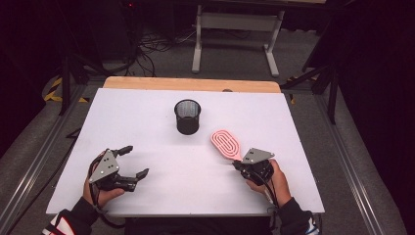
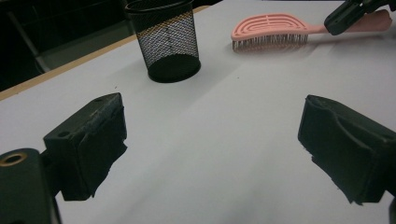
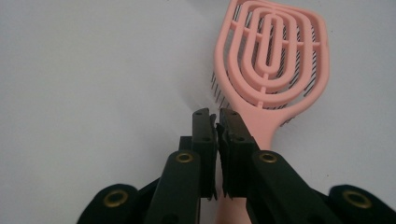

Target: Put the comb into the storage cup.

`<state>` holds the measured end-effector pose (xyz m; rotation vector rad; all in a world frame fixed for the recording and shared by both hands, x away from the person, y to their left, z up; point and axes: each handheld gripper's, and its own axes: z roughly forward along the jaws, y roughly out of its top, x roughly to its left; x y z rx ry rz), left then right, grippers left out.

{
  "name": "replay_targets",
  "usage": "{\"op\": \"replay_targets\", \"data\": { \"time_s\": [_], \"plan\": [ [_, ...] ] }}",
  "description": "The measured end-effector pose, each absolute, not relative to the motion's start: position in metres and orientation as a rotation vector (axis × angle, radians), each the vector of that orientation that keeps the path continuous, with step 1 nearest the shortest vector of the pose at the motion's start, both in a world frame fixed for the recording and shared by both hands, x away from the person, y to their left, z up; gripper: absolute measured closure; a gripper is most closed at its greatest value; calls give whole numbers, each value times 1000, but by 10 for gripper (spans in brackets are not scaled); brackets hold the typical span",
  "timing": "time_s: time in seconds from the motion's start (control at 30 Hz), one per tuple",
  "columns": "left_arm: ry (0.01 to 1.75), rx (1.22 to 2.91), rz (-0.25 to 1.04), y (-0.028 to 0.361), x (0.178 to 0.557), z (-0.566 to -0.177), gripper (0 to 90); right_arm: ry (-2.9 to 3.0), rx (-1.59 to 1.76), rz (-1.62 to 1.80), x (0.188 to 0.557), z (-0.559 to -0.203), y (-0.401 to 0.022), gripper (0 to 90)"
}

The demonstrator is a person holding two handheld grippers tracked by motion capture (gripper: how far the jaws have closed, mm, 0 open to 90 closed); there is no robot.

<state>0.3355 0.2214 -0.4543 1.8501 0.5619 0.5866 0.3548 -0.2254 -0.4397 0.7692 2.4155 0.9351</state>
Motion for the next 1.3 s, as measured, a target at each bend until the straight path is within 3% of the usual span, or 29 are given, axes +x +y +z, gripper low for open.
{"op": "replay_targets", "data": {
  "time_s": [0.43, 0.77, 0.83, 0.93, 1.3],
  "plan": [
    [562, 1850, 589, 222, 336, -454, 90, 2384, 780, 961, 351, -429, -225, 808],
    [563, 1852, 590, 222, 335, -454, 90, 2320, 835, 967, 352, -418, -231, 697],
    [561, 1851, 590, 222, 335, -454, 90, 2314, 848, 972, 353, -416, -232, 653],
    [559, 1854, 589, 221, 335, -454, 90, 2343, 899, 958, 357, -415, -234, 504],
    [556, 1857, 588, 221, 336, -454, 90, 2410, 1037, 799, 373, -415, -230, 185]
  ]
}}
